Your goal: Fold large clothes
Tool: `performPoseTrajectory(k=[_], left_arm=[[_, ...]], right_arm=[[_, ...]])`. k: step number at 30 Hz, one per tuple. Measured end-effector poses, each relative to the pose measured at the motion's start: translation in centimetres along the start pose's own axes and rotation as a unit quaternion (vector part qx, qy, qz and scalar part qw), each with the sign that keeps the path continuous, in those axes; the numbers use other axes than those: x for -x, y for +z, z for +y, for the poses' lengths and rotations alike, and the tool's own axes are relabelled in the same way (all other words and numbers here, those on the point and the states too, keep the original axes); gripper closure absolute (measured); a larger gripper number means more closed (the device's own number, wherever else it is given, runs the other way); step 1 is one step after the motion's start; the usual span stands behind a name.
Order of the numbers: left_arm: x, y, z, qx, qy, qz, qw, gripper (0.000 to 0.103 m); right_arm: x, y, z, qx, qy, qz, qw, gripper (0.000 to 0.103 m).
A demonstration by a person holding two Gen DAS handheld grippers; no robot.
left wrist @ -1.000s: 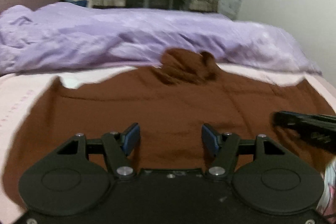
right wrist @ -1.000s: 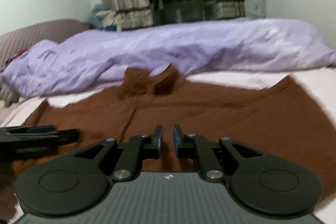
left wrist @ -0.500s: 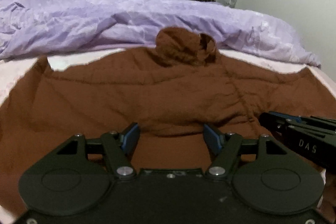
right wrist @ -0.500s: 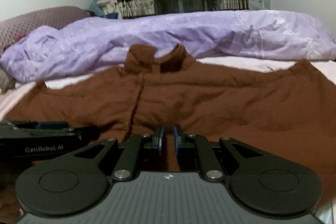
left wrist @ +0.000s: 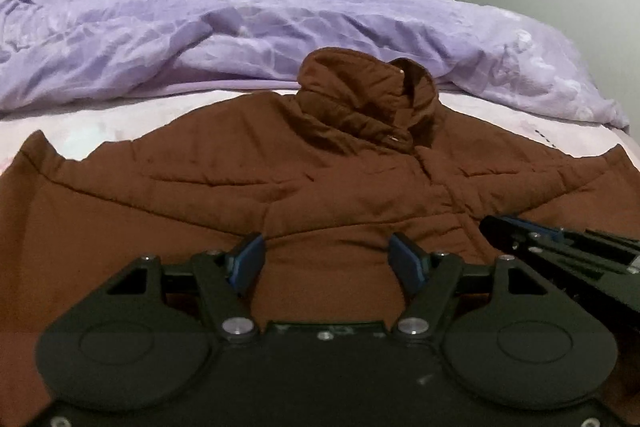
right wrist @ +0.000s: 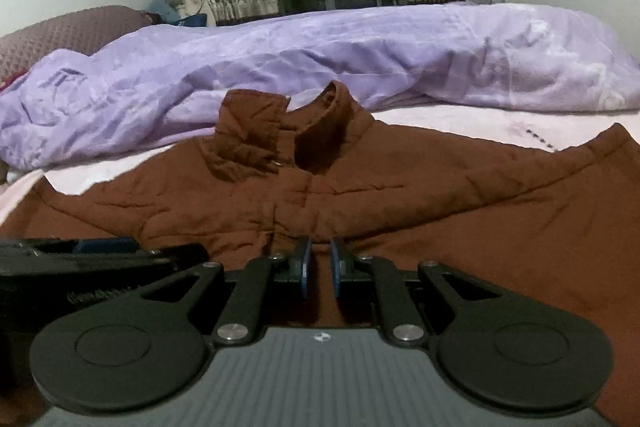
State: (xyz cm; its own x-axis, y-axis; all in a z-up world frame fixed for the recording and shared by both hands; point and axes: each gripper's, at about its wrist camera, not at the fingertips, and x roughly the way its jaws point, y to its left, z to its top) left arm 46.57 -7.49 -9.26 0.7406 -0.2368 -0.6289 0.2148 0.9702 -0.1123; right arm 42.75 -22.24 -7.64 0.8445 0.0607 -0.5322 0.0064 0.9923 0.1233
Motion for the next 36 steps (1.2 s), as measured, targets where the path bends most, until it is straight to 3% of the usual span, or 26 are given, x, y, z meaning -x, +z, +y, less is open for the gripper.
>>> performPoseTrajectory(k=[4,8,10,13,15,18,21,24,28,30,36], left_arm=[[0.2,0.2,-0.2,-0.003,0.003,0.002,1.0,0.031],[2.1,-0.1,0.5,-0.003,-0.005,-0.011,0.9999,0.031],[3.4,-0.9,1.4,-0.018,0.015,-0.018,0.9996,0.031],[5.2,-2.1,4.4,-0.018,0.057,-0.037,0.9976,0.031],[6.0,-2.4,7.7,0.016,0.08,-0.043,0.9957,0.033],[6.4,-2.0,11.7,0.068,0.07,-0.034,0.9946,0.033],[5.4,-1.7,12.4,0.06,0.061,-0.005,0.9963,0.033],[4.0,-2.3,11.9,0.054,0.076,-0.002,0.9956,0.031],[4.1,-1.9,11.7,0.062,0.085,-0.001,0.9945,0.031],[4.6,-1.3,11.5,0.058,0.093,0.002,0.994,0.033],[10.8,-2.7,10.9,0.056,0.097,-0.048,0.9926,0.033]], right_arm=[[-0.2,0.2,-0.2,-0.011,0.003,-0.001,1.0,0.09],[1.5,0.2,-1.6,-0.036,0.036,-0.018,0.999,0.09],[2.7,0.0,-2.8,-0.031,0.031,-0.026,0.999,0.089],[4.3,-0.3,-5.6,-0.021,-0.001,-0.041,0.999,0.085],[4.8,-0.1,-8.0,-0.009,-0.048,-0.052,0.997,0.083],[4.6,0.5,-12.0,-0.023,-0.115,-0.049,0.992,0.083],[3.7,0.6,-15.7,-0.064,-0.163,-0.023,0.984,0.084],[3.0,-0.3,-17.4,-0.099,-0.146,-0.022,0.984,0.087],[2.9,-0.4,-16.7,-0.077,-0.16,-0.027,0.984,0.087],[3.7,-0.3,-16.6,-0.076,-0.147,-0.038,0.986,0.086],[10.0,-1.2,-17.5,-0.087,-0.13,-0.079,0.985,0.084]])
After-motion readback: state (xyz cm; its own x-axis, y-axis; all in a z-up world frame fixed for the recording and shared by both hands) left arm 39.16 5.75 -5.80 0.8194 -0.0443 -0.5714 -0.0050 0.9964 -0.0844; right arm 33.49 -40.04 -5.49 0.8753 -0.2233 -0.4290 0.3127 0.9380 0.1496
